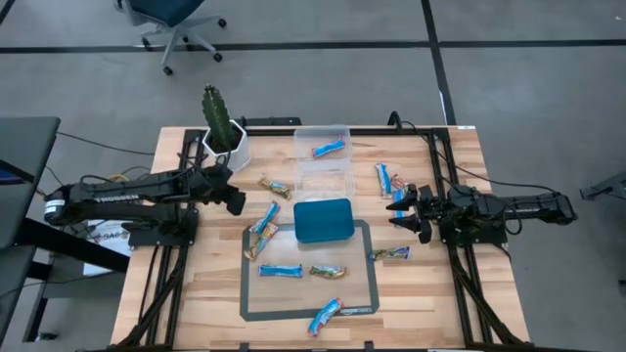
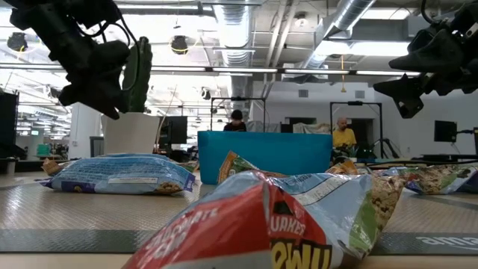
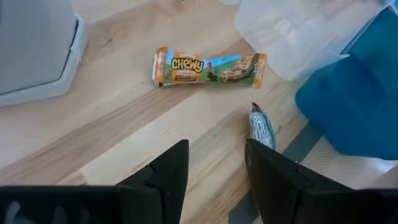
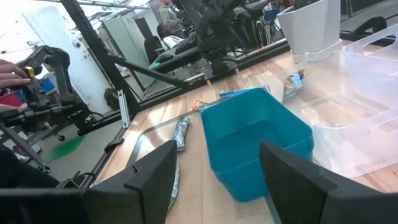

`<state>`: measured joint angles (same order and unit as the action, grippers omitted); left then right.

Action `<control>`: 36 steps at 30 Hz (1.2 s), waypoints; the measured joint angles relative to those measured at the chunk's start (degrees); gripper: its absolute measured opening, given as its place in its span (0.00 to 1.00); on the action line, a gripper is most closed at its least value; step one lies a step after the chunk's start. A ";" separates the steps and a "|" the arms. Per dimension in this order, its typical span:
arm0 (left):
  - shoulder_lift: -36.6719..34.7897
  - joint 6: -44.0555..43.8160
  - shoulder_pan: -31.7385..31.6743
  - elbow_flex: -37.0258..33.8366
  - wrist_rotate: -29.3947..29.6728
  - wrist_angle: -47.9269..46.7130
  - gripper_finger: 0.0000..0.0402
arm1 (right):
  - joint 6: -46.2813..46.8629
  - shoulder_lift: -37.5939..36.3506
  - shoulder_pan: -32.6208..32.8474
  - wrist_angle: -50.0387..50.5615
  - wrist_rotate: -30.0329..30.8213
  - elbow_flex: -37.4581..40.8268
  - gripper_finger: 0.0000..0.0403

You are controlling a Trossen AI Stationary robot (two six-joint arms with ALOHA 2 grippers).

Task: Pick and place Granola Bars by type
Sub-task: Put the red granola bar into the top transparent bin

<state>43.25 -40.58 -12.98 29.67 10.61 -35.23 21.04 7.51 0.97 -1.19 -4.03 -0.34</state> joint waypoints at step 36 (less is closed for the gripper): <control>36.66 -4.26 9.69 18.01 -6.92 -1.69 0.38 | 0.00 0.02 0.02 -0.02 0.00 0.00 0.55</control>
<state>79.90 -44.84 -3.29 47.68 3.70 -36.92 21.04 7.53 0.99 -1.21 -4.03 -0.34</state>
